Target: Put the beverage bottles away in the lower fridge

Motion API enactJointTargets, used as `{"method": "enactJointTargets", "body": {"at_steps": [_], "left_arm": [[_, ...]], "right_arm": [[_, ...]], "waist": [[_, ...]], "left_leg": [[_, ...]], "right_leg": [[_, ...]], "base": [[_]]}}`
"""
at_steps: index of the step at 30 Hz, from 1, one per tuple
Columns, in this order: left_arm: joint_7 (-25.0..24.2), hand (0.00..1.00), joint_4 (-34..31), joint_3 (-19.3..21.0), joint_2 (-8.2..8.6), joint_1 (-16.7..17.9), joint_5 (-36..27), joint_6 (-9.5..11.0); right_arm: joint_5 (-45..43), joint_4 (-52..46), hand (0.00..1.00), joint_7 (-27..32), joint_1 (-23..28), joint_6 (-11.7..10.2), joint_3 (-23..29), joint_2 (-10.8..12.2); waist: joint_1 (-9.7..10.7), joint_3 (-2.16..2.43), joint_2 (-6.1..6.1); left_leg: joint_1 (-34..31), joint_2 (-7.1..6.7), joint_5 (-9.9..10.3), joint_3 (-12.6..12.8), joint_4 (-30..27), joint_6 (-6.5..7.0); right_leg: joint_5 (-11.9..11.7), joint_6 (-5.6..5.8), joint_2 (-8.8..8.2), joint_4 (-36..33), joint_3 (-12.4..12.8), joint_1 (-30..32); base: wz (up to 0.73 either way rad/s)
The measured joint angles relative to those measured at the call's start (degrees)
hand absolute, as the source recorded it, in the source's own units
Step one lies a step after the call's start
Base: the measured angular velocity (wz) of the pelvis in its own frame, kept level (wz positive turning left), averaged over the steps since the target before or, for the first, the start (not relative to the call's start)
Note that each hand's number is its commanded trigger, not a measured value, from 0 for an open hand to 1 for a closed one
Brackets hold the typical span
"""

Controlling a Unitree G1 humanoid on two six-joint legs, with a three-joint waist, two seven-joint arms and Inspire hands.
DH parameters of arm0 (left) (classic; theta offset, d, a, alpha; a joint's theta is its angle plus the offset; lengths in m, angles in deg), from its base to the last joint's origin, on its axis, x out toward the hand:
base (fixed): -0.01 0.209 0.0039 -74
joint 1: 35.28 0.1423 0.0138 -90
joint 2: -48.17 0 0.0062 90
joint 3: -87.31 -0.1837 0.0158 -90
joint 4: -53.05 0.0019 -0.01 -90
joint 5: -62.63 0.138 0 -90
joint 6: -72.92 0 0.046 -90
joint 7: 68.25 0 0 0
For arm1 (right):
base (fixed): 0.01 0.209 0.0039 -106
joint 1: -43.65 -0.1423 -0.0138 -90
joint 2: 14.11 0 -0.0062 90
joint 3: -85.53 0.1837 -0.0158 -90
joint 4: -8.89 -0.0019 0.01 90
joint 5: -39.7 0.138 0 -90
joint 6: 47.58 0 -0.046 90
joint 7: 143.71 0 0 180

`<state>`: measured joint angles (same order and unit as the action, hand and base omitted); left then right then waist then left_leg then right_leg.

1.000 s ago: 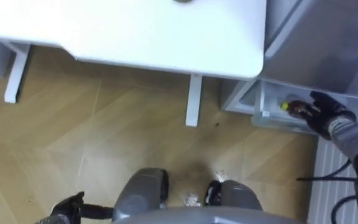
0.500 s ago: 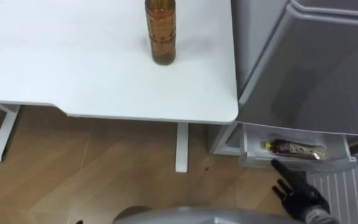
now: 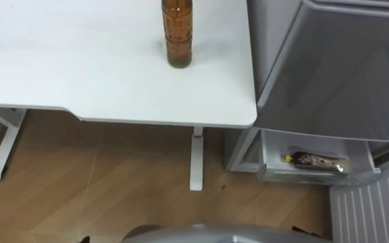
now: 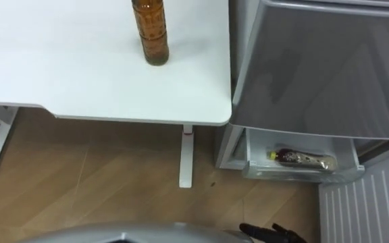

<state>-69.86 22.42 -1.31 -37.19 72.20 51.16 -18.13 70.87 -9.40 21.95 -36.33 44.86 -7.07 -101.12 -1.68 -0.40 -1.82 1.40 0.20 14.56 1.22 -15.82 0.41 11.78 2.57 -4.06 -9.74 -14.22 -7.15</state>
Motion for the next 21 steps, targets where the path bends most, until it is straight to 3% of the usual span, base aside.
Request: {"method": "enactJointTargets", "body": {"at_steps": [5, 8, 10, 14, 18, 21], "left_arm": [[3.14, 0.0, -7.66, 4.8, 1.65, 0.05, -0.11, 0.66], [5.87, 0.0, -12.72, 5.55, 1.98, -0.8, -0.17, 2.92], [7.69, 0.0, -15.22, 5.56, 2.43, -1.69, -0.07, 5.45], [11.2, 0.0, -20.63, 6.09, 4.27, -2.23, 1.99, 6.96], [17.58, 0.0, -29.19, 6.17, 4.36, -2.34, 4.23, 8.29], [22.93, 0.0, -35.22, 6.69, 4.29, -2.84, 6.91, 11.14]], "right_arm": [[-0.91, 0.12, 0.0, 0.68, 0.09, -1.32, 0.65, 0.68], [-2.34, 0.19, 0.0, 1.42, -0.08, -2.56, 0.5, 0.94], [-4.03, 1.05, 0.0, 1.67, -1.02, -3.34, 0.49, 1.04], [-9.18, 1.86, 0.0, 1.68, -1.95, -5.02, 0.76, 1.16], [-13.01, 2.04, 0.0, 2.45, -2.48, -5.88, 0.6, 1.33], [-14.05, 2.05, 0.0, 4.22, -3.28, -6.14, 0.56, 2.02]], "waist": [[-0.15, -0.05, -0.37], [-0.53, 0.08, -0.21], [-0.66, 0.04, -0.27], [-0.44, 0.35, -0.19], [-0.54, 0.28, -0.5], [-1.37, 0.26, -0.54]], "left_leg": [[-1.36, -0.07, 0.01, -1.04, -1.38, 0.0], [-0.91, -0.06, 0.0, -0.85, -1.46, 0.0], [-0.65, -0.06, 0.0, -0.76, -1.31, 0.01], [0.25, 0.03, -0.03, -0.58, -0.45, -0.05], [1.06, 0.01, -0.08, -0.9, 0.27, -0.14], [1.06, 0.0, -0.08, -0.79, 0.59, -0.13]], "right_leg": [[-0.04, -0.03, 0.19, 0.1, -0.4, 0.29], [-0.15, -0.14, 0.22, 0.03, -0.19, 0.22], [-0.16, -0.14, 0.2, 0.01, -0.18, 0.04], [-0.17, -0.15, 0.25, 0.0, -0.18, -0.26], [-0.17, -0.16, 0.3, 0.05, -0.2, -1.12], [-0.18, -0.16, 0.3, 0.03, -0.08, -1.06]], "base": [[0.11], [-0.03], [-0.02], [-0.03], [0.0], [-0.02]]}}
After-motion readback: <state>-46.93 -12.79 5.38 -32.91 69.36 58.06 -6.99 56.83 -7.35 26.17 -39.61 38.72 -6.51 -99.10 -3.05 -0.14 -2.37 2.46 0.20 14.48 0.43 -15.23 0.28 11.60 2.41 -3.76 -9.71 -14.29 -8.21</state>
